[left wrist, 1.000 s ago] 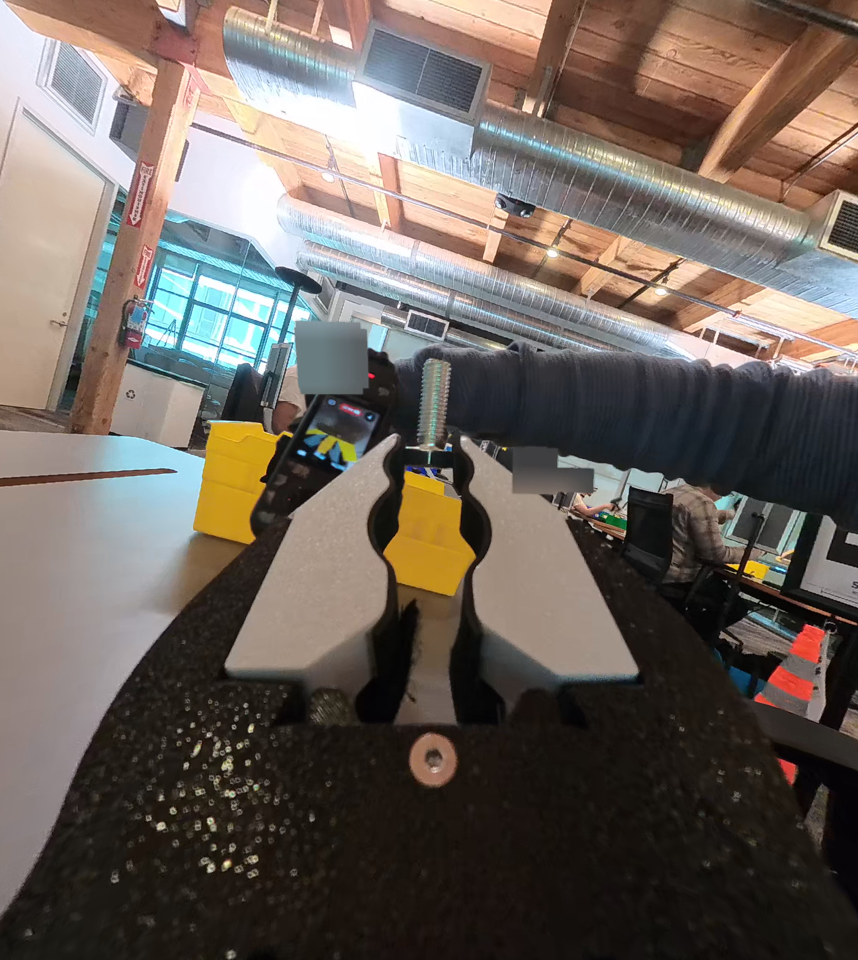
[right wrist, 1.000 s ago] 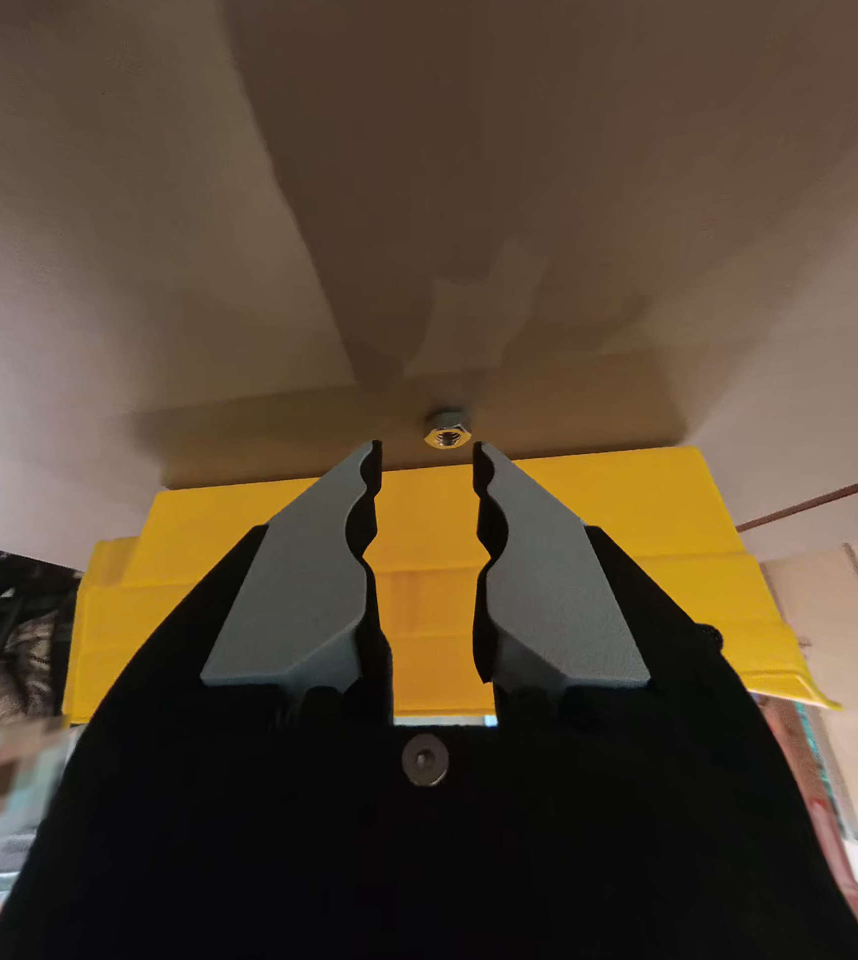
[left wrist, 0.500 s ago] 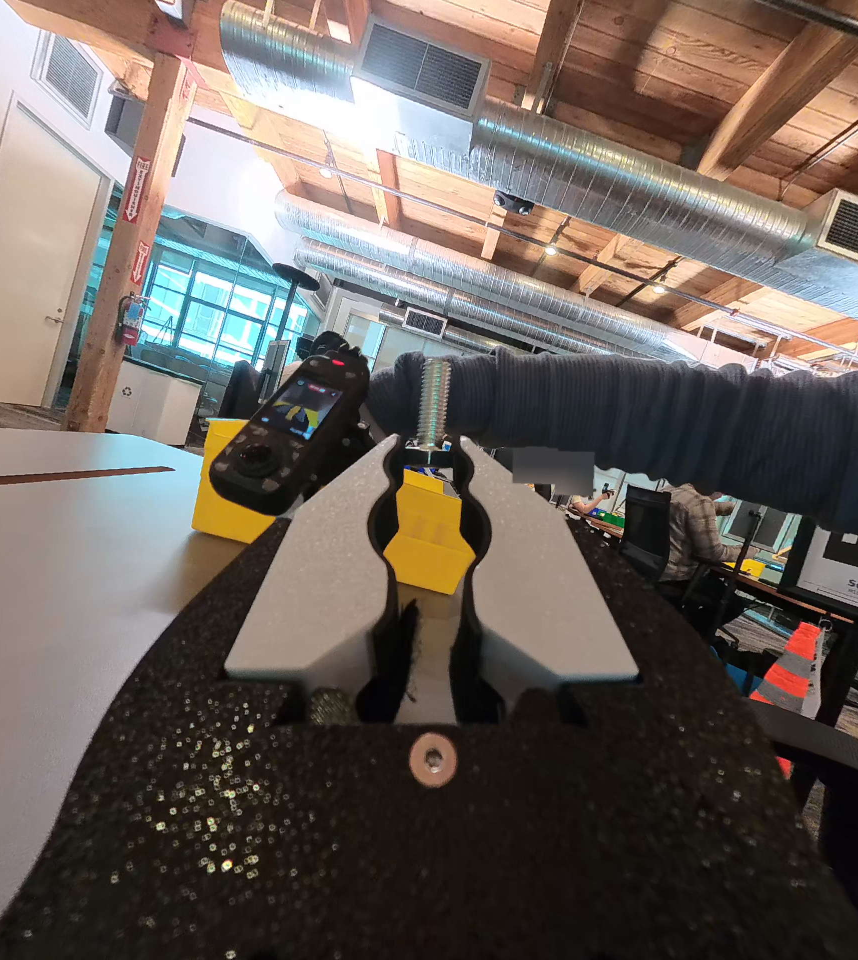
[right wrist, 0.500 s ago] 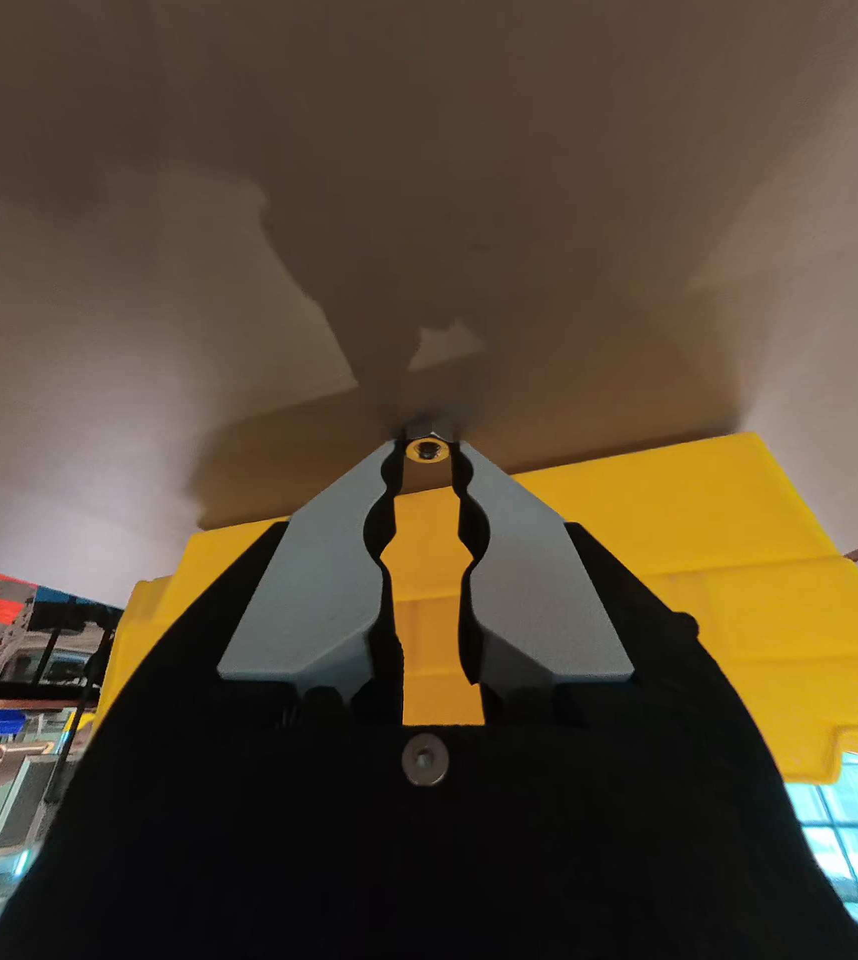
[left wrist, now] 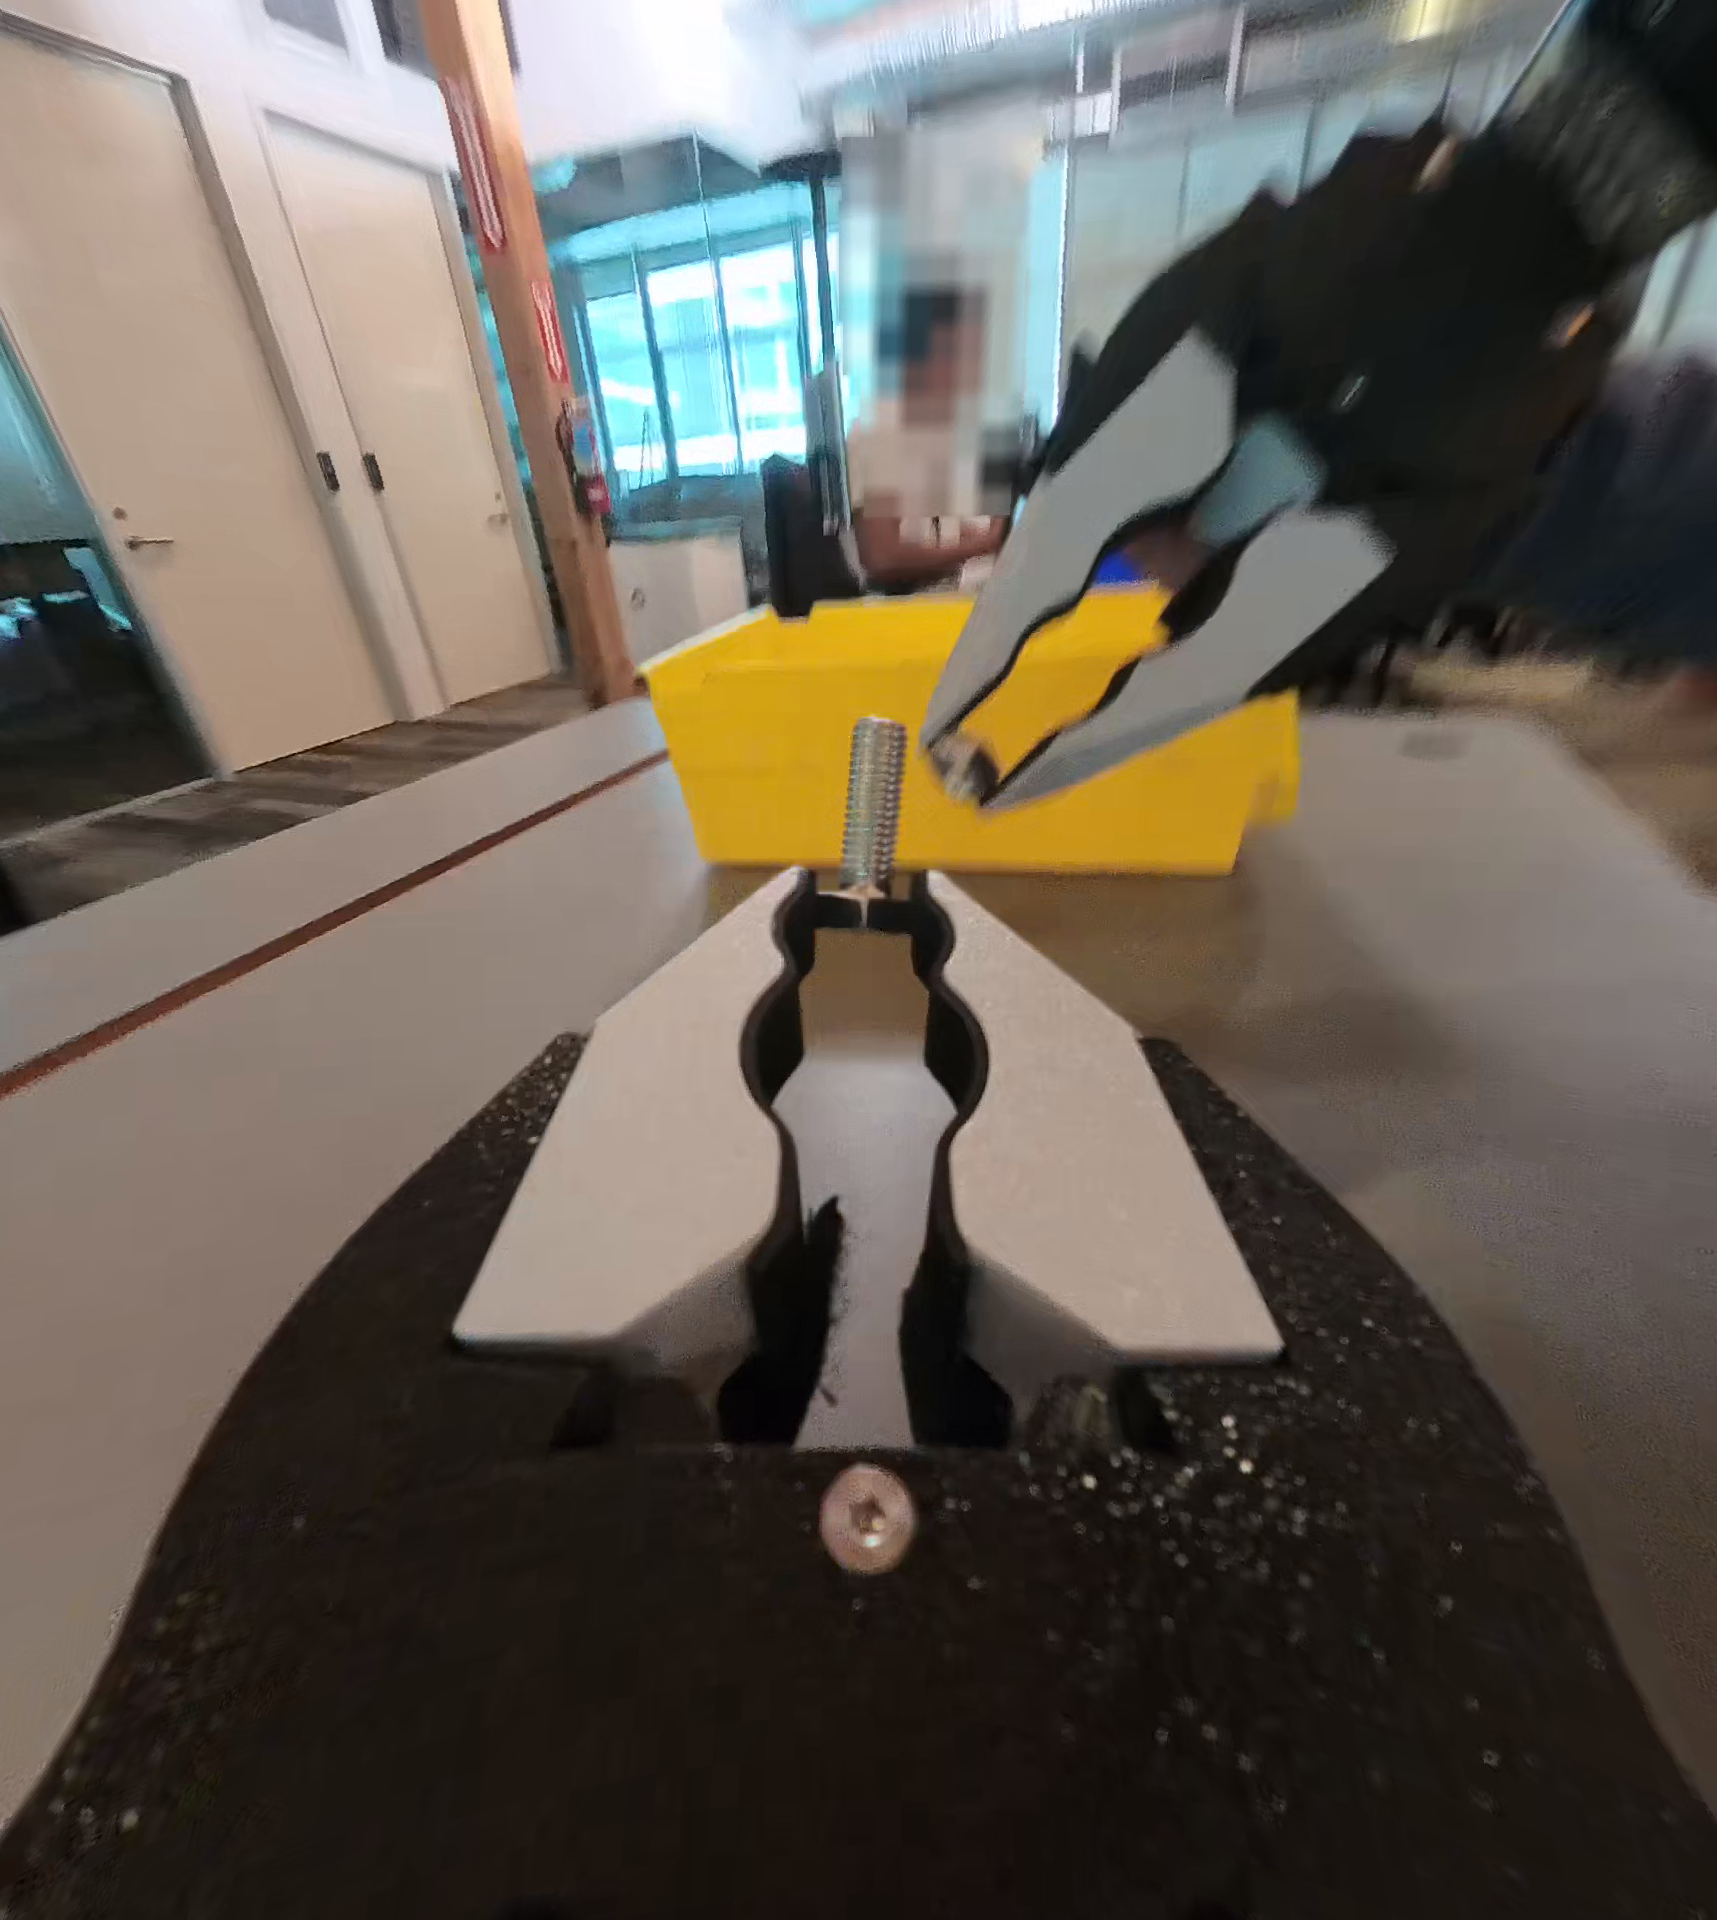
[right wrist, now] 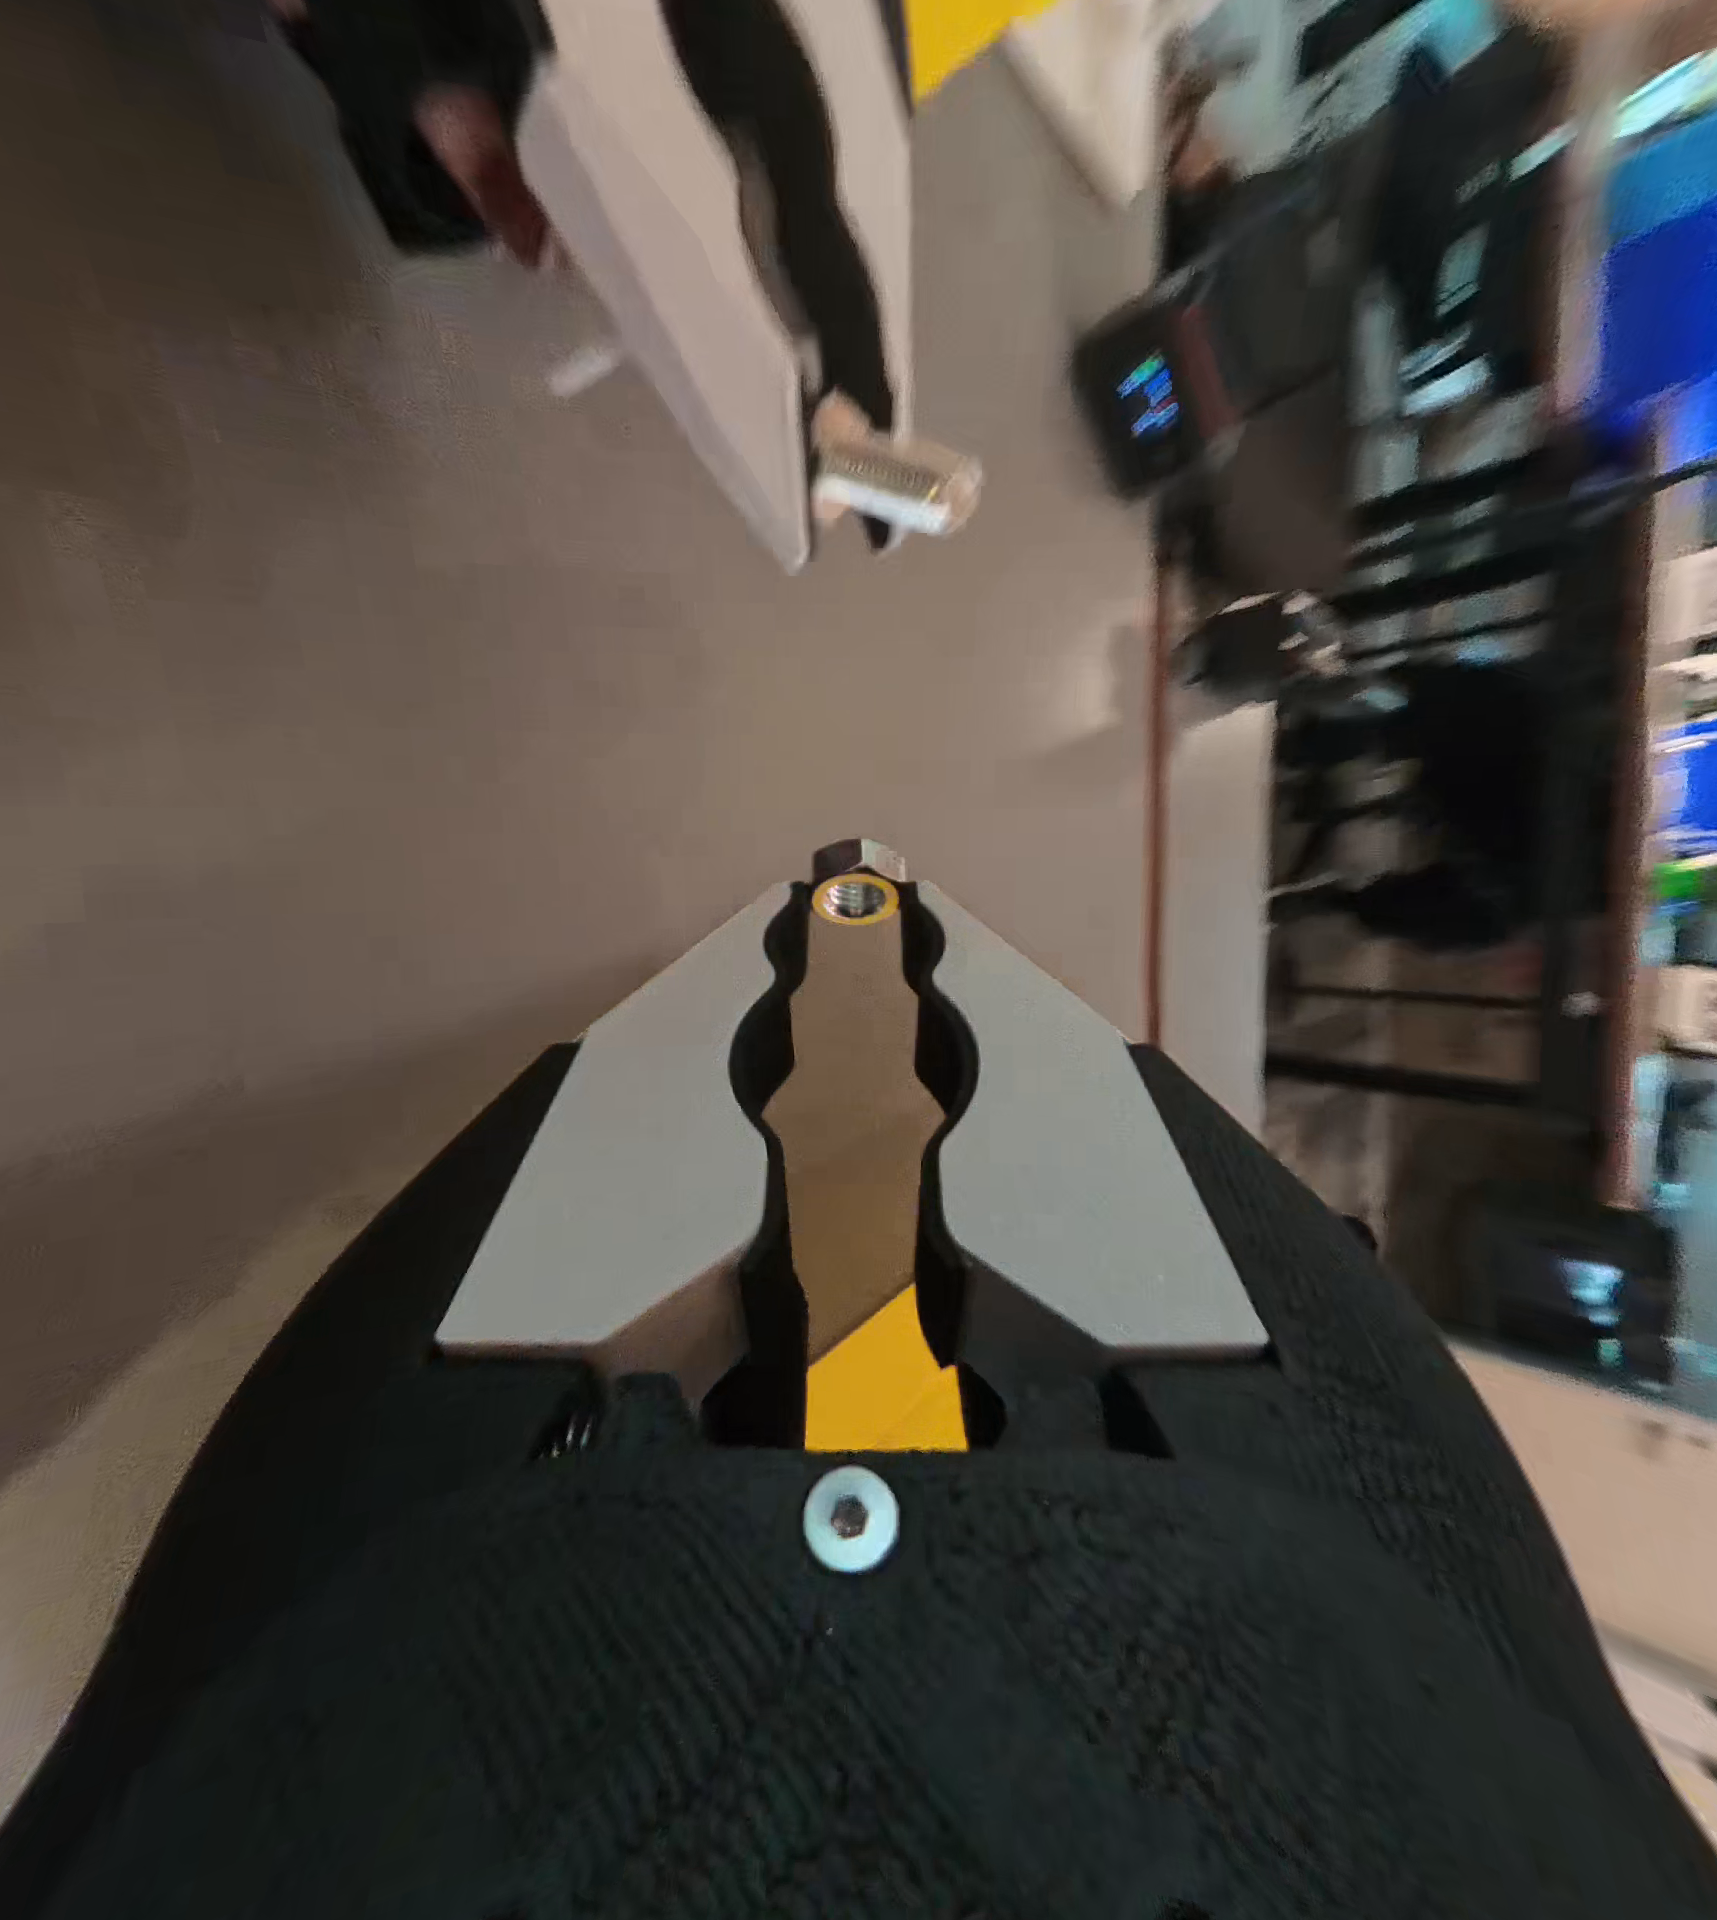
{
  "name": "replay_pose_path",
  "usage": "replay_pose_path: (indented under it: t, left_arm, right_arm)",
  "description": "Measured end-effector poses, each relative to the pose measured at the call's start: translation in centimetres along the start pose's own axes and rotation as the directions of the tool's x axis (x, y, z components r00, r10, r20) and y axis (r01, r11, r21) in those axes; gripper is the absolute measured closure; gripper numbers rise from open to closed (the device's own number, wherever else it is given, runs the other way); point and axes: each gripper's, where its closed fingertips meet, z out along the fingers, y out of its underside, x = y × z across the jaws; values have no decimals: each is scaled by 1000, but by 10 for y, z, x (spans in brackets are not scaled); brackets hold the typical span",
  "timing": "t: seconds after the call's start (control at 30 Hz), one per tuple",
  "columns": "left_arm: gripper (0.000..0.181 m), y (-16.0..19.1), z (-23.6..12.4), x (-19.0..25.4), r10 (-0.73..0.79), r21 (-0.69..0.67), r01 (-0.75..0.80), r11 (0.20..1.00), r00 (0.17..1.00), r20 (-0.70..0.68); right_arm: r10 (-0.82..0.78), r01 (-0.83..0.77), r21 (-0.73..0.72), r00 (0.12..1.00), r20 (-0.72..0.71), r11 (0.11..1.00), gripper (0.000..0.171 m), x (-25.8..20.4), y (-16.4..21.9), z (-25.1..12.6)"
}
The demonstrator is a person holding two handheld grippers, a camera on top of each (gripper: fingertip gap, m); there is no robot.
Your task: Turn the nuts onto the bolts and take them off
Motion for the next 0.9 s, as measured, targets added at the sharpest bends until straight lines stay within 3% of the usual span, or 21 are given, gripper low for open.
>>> replay_pose_path:
  t: [0.03, 0.13, 0.23, 0.37, 0.57, 0.7, 0.9]
  left_arm:
    - [165, 7, 0, 6, 79, -53, -79, 995, 997, -3]
    - [165, 25, 0, 31, 314, -158, -328, 931, 943, -109]
    - [165, 41, 1, 65, 446, -158, -498, 853, 851, -277]
    - [165, 63, 4, 77, 468, -224, -562, 796, 807, -361]
    - [165, 77, 8, 72, 529, -301, -634, 712, 767, -364]
    - [165, 79, 8, 78, 518, -276, -636, 721, 759, -395]
    - [166, 68, 4, 88, 432, -192, -553, 810, 786, -443]
  right_arm:
    - [-1, 4, 53, 998, -55, 999, 155, -4, -4, -10]
    - [46, -17, 185, 987, -154, 983, 154, -26, -9, -30]
    - [24, 18, 222, 982, -185, 975, 155, -56, -8, -32]
    - [-48, 88, 215, 981, -187, 973, 155, -89, -9, -27]
    - [-120, 154, 134, 966, -230, 979, 155, -103, -1, -15]
    - [-159, 195, 114, 950, -269, 974, 155, -103, -2, -11]
    - [-193, 251, 160, 931, -309, 955, 155, -103, -11, -19]
